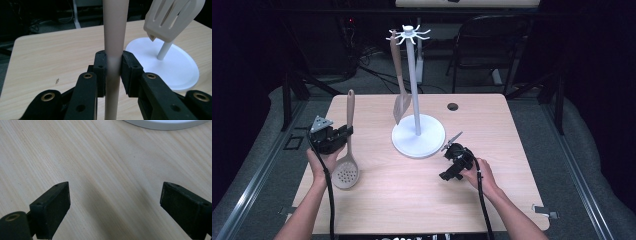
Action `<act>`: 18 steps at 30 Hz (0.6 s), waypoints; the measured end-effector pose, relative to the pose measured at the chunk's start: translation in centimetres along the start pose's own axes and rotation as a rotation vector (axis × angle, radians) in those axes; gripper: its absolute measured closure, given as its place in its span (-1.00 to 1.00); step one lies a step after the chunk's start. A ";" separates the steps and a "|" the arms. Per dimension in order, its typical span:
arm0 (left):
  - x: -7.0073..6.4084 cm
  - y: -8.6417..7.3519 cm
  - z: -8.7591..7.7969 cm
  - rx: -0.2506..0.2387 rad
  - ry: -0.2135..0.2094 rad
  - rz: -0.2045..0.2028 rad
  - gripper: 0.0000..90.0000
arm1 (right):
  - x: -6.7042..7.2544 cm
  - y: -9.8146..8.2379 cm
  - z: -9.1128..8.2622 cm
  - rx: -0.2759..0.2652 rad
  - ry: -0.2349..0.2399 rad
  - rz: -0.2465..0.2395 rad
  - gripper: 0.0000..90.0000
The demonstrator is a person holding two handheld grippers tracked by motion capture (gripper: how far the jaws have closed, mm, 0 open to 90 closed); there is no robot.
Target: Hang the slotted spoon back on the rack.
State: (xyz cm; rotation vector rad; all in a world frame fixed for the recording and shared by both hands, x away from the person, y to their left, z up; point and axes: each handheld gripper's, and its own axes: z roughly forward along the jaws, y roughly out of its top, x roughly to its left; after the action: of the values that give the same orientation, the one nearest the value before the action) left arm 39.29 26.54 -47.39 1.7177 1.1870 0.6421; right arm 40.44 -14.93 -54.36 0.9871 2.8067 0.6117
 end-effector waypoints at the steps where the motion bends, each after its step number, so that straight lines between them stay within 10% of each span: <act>1: -0.1 0.1 -0.1 -0.014 0.001 0.005 0.68 | 0.0 0.0 0.0 0.001 -0.001 0.000 -0.80; 18: -1.8 1.7 -0.8 -0.146 0.004 0.048 0.68 | -0.1 -0.3 -0.2 0.004 -0.002 0.003 -0.80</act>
State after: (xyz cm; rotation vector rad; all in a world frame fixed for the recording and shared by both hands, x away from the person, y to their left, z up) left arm 38.64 25.00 -45.36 1.6262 1.0773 0.7430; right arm 40.33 -15.31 -54.32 0.9927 2.8061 0.6050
